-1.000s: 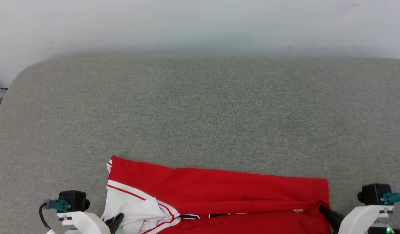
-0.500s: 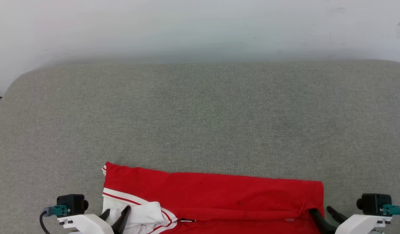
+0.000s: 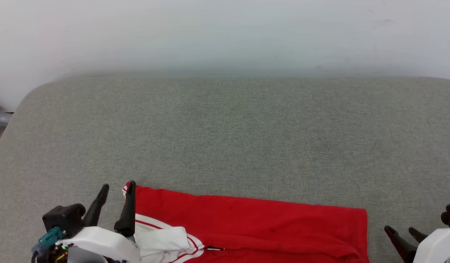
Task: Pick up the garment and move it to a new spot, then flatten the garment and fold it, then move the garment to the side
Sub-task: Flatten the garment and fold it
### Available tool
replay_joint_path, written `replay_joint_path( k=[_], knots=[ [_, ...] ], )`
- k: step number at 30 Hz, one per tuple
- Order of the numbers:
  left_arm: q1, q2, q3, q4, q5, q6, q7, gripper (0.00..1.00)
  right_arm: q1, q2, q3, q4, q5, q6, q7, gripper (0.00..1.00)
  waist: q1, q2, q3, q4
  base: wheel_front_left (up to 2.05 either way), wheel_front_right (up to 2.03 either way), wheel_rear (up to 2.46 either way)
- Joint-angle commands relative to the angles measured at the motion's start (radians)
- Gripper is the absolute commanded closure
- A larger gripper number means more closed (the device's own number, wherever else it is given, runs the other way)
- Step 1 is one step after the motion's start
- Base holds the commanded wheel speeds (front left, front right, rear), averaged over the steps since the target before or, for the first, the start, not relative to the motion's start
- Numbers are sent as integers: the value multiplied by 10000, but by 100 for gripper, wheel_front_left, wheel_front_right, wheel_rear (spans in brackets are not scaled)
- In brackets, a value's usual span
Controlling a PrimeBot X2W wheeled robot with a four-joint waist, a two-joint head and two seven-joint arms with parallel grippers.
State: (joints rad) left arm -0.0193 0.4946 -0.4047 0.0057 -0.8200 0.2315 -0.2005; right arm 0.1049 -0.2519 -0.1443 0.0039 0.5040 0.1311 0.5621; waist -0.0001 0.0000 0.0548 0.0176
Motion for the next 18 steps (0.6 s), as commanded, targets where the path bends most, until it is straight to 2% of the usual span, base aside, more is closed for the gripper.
replay_joint_path(
  k=[1, 6, 18],
  knots=[
    [-175, -90, 124, -143, 357, 188, -283, 0, 26, -127, 10, -139, -88, -8, 407, 0, 1, 0, 62, 127, 0, 0, 0],
    [-287, -325, 358, -443, 1130, 510, -595, 0, -28, -111, 290, -156, -66, -8, 1046, 0, 1, 0, 278, 442, 0, 0, 0],
    [-478, -813, 596, -926, 2374, 148, -663, 0, -191, 165, 997, 926, 192, -8, 1397, 0, 1, 0, 806, 815, 0, 0, 0]
  ],
)
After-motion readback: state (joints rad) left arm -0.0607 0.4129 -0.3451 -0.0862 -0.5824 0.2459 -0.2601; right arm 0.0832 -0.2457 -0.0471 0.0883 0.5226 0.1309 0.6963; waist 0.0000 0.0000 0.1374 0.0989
